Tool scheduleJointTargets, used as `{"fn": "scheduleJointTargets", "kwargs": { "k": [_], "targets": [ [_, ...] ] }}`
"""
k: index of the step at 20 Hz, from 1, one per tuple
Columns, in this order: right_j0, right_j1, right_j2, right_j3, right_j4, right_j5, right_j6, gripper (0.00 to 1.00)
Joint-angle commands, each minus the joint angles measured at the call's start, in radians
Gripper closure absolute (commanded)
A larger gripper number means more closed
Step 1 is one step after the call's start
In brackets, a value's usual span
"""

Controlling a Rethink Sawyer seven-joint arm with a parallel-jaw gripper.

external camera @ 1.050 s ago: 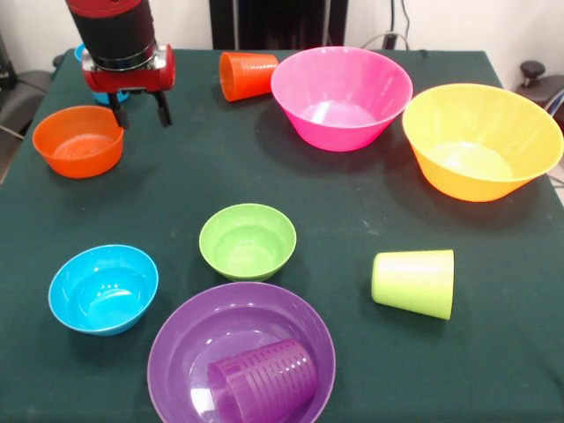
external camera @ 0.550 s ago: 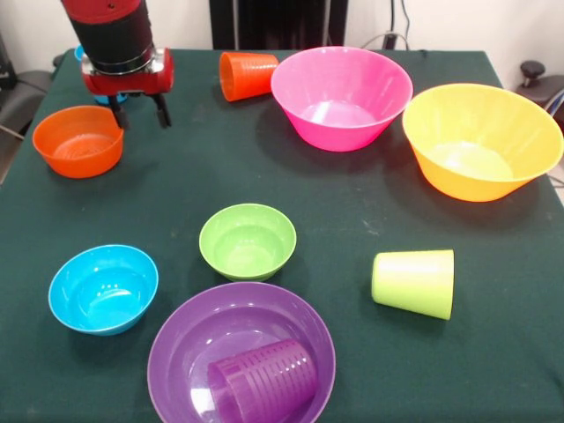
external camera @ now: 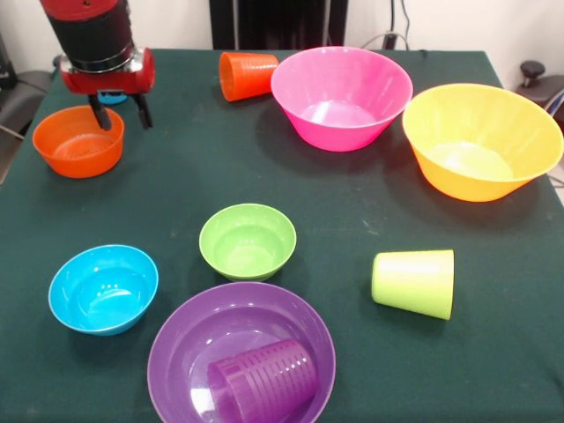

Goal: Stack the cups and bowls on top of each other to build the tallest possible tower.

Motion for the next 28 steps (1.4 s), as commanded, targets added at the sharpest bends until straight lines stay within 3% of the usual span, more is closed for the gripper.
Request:
{"fn": "scheduleJointTargets", "kwargs": {
  "k": [1,14,28],
  "targets": [
    [0.013,0.042,0.073,-0.056,-0.096,0.021,-0.196,0.00],
    [0.020,0.164,0.077,-0.117,-0.134,-0.075,-0.172,0.00],
    [-0.007,0.223,0.113,-0.184,-0.169,-0.063,-0.208,0.00]
  ]
}}
